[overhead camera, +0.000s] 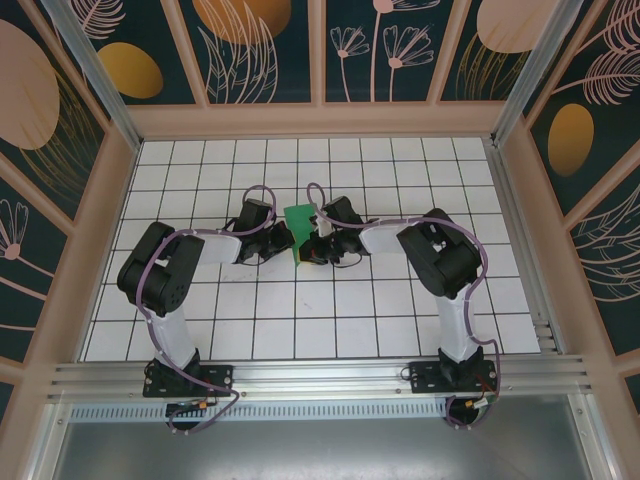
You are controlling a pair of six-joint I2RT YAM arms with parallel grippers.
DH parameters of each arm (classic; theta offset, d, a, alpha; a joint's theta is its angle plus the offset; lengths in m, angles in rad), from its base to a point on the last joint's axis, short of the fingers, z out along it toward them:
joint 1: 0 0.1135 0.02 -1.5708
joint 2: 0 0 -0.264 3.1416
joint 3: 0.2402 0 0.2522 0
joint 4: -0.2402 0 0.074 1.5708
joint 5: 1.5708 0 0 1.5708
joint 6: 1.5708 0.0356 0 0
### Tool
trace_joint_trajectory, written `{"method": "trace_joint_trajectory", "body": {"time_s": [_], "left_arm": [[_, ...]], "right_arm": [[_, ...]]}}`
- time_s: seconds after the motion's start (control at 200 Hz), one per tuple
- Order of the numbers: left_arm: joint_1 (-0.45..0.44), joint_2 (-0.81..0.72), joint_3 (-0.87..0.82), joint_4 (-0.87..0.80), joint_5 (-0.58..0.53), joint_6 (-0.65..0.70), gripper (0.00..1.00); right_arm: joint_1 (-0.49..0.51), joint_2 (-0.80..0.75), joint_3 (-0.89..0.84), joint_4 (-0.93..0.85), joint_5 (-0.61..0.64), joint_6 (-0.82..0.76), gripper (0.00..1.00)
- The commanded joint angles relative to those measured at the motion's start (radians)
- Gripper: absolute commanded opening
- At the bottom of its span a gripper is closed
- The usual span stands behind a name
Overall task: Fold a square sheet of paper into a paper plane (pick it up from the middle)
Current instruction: Third fold the triangle at the center of the table.
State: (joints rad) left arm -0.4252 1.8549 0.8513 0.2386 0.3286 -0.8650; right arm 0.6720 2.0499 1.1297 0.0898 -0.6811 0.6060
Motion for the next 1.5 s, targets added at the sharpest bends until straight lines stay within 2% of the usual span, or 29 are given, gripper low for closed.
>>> {"method": "trace_joint_trajectory", "body": {"time_s": [0.0, 0.37, 0.615, 0.871, 1.496], "left_arm": [[0.006, 0.014, 0.003, -0.087, -0.1, 0.029, 0.03], [0.006, 0.015, 0.001, -0.088, -0.103, 0.033, 0.04], [0.006, 0.002, 0.009, -0.059, -0.056, 0.04, 0.07], [0.006, -0.01, 0.044, -0.04, -0.005, 0.07, 0.11], [0.006, 0.021, 0.102, -0.065, -0.007, 0.125, 0.14]], "right_arm": [[0.012, 0.028, 0.002, -0.009, 0.008, -0.026, 0.05], [0.014, -0.024, -0.008, 0.023, 0.019, -0.009, 0.08], [-0.002, -0.125, -0.035, -0.007, 0.188, -0.034, 0.17], [-0.031, -0.092, 0.048, -0.064, 0.298, -0.063, 0.21], [-0.029, -0.041, 0.102, -0.071, 0.244, -0.072, 0.2]]}}
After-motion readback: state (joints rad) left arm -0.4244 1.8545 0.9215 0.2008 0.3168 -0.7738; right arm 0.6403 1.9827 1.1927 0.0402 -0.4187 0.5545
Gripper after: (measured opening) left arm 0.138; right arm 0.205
